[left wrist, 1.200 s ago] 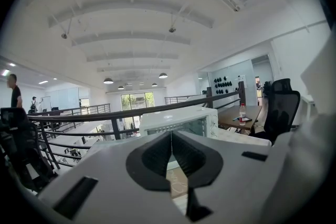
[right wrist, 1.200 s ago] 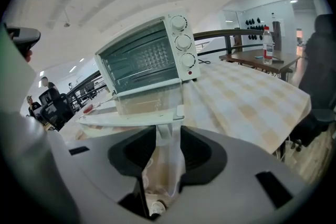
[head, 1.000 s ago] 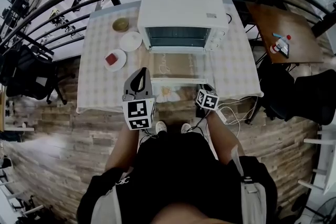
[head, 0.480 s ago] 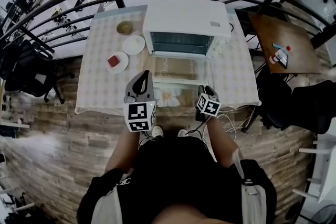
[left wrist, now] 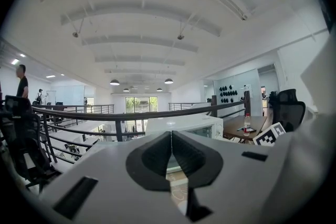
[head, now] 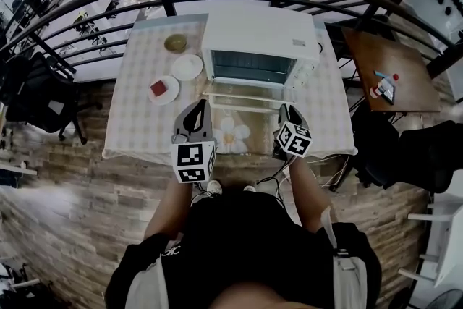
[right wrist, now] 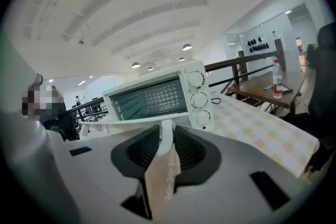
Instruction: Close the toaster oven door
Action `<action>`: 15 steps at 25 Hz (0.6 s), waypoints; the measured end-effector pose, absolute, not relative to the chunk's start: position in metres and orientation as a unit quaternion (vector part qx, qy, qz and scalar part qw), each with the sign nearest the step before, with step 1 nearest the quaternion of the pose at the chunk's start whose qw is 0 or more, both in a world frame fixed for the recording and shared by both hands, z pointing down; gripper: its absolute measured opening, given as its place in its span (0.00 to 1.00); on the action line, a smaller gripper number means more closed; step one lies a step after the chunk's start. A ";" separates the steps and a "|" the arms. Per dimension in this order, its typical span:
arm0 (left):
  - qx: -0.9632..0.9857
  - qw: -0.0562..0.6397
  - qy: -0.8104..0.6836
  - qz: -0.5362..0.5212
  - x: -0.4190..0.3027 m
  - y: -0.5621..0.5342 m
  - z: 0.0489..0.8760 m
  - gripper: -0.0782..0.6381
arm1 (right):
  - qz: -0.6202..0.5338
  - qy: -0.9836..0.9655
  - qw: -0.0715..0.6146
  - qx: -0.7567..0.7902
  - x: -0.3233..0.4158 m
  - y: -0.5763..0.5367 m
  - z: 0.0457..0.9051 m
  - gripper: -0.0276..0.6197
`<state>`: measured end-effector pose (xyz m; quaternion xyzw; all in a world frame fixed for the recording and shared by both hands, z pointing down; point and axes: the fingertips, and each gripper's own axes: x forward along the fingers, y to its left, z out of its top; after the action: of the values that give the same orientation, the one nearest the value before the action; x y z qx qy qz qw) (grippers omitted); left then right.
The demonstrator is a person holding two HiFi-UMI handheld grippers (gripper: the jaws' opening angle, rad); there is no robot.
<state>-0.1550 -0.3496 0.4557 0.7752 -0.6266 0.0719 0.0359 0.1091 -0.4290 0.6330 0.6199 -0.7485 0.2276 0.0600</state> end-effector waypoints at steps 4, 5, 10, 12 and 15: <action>0.772 0.036 -0.631 0.070 -0.161 -0.350 0.457 0.13 | 0.220 -0.748 0.041 0.624 0.109 -0.446 0.616 0.19; 0.770 0.036 -0.633 0.070 -0.163 -0.350 0.456 0.13 | 0.218 -0.748 0.037 0.625 0.109 -0.450 0.613 0.19; 0.764 0.035 -0.641 0.070 -0.173 -0.350 0.454 0.13 | 0.207 -0.749 0.024 0.629 0.109 -0.468 0.595 0.19; 0.761 0.036 -0.644 0.069 -0.176 -0.350 0.453 0.13 | 0.203 -0.749 0.022 0.631 0.109 -0.475 0.589 0.19; 0.758 0.036 -0.647 0.067 -0.178 -0.353 0.453 0.13 | 0.204 -0.747 0.020 0.633 0.110 -0.489 0.582 0.19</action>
<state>-0.1778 -0.3532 0.4530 0.7584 -0.6473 0.0672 0.0358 0.1105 -0.4889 0.5819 0.6325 -0.7469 0.2040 0.0199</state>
